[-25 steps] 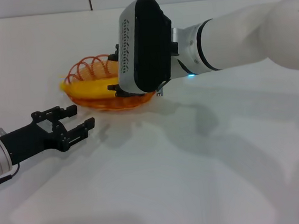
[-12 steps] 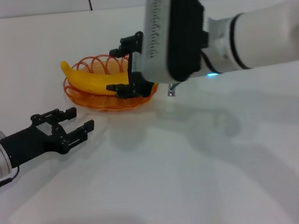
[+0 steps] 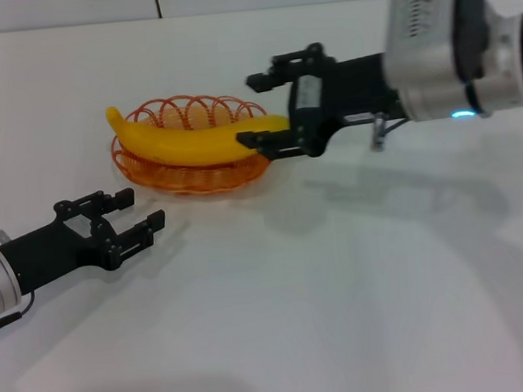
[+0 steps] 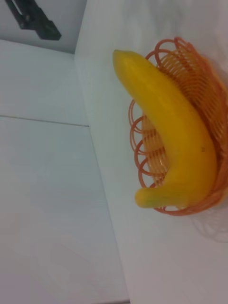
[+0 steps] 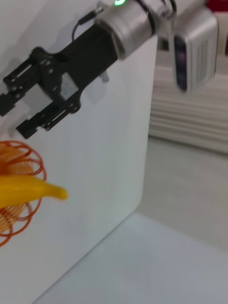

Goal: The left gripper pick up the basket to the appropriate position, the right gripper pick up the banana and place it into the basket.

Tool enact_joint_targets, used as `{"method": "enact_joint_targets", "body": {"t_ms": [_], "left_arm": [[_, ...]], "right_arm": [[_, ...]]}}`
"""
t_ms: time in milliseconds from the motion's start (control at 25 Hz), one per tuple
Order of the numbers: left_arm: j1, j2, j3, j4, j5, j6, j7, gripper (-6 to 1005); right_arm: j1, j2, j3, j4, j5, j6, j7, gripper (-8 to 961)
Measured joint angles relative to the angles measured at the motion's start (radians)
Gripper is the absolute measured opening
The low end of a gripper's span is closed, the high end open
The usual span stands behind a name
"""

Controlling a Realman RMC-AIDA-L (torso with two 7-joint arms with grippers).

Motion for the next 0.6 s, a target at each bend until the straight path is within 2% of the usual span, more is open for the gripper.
{"method": "enact_joint_targets", "body": {"t_ms": [320,600], "left_arm": [[-0.004,0.000,0.003,0.000,-0.002,0.001,0.001,604],[-0.004,0.000,0.003,0.000,-0.015,0.002,0.001,604]], "right_arm": [[0.008,-0.001,0.185,0.218,0.069,-0.094,-0.142,677],[0.017,-0.004,0.250,0.352,0.065,-0.105,-0.189,676]]}}
